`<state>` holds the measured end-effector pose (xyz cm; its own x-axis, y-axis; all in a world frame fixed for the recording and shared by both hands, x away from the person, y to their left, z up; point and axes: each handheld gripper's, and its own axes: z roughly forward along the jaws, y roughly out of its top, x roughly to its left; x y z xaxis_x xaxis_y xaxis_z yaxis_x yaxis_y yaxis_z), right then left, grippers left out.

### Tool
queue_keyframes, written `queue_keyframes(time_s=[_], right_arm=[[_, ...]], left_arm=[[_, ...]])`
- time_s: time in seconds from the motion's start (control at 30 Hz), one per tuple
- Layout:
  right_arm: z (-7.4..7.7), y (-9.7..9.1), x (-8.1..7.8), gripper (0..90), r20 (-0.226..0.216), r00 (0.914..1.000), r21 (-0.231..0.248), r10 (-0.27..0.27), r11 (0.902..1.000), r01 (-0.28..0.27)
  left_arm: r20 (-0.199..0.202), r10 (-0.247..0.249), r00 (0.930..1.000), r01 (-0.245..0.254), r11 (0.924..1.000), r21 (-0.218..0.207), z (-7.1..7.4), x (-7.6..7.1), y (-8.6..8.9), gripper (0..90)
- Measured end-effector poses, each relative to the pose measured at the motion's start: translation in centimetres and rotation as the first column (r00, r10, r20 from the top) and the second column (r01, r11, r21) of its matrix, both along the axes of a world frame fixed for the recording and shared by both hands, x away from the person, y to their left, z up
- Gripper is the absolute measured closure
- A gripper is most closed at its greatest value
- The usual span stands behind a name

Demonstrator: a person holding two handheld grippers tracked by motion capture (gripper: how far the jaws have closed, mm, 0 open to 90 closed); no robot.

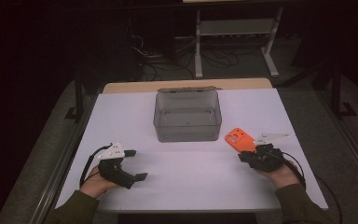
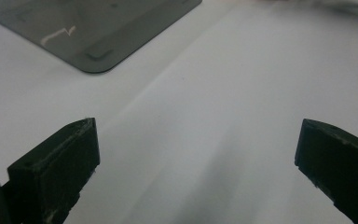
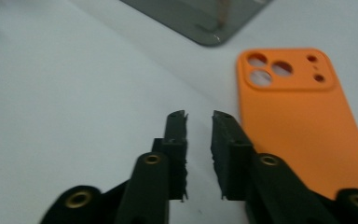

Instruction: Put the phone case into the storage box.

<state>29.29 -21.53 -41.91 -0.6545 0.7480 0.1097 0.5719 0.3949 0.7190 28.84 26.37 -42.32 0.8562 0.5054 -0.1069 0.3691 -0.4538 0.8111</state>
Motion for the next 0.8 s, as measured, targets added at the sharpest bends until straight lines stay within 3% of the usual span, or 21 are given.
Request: queue_keyframes(time_s=[0.2,0.23,0.27,0.3,0.33,0.43,0.7,0.8], right_arm=[[0.4,1.3,-0.3,53.5,0.052,0.9974,0.076,0.05,0.9956,-0.054],[0.4,1.3,-0.3,53.5,0.052,0.9974,0.076,0.05,0.9956,-0.054],[0.5,1.7,-0.4,45.5,0.066,0.9965,0.099,0.051,0.9935,-0.057],[0.5,1.7,-0.4,45.5,0.066,0.9965,0.099,0.051,0.9935,-0.057],[0.4,2.1,-0.5,37.7,0.063,0.9968,0.127,0.049,0.9903,-0.056],[0.2,2.7,-0.4,28.2,0.063,0.9969,0.155,0.047,0.9862,-0.057],[0.0,3.8,-1.0,10.3,0.134,0.9904,0.169,0.033,0.9841,-0.055],[-0.4,4.0,-1.5,1.5,0.147,0.9875,0.149,0.057,0.9856,-0.079]], left_arm=[[0.009,0.001,1.0,-0.001,1.0,-0.001,0.1,-0.1,0.0,0.0],[0.009,0.001,1.0,-0.001,1.0,-0.001,0.1,-0.1,0.0,0.0],[0.009,0.003,1.0,-0.003,1.0,-0.007,0.1,-0.1,0.0,0.0],[0.009,0.003,1.0,-0.003,1.0,-0.007,0.1,-0.1,0.0,0.0],[0.01,0.003,0.9999,-0.003,1.0,-0.008,0.1,-0.1,0.1,0.0],[0.011,0.002,0.9999,-0.002,1.0,-0.01,0.1,-0.1,0.1,0.0],[0.015,0.004,0.9999,-0.004,0.9999,-0.011,0.2,-0.1,0.1,0.0],[0.018,0.003,0.9998,-0.003,0.9999,-0.014,0.2,-0.2,0.2,0.0]])
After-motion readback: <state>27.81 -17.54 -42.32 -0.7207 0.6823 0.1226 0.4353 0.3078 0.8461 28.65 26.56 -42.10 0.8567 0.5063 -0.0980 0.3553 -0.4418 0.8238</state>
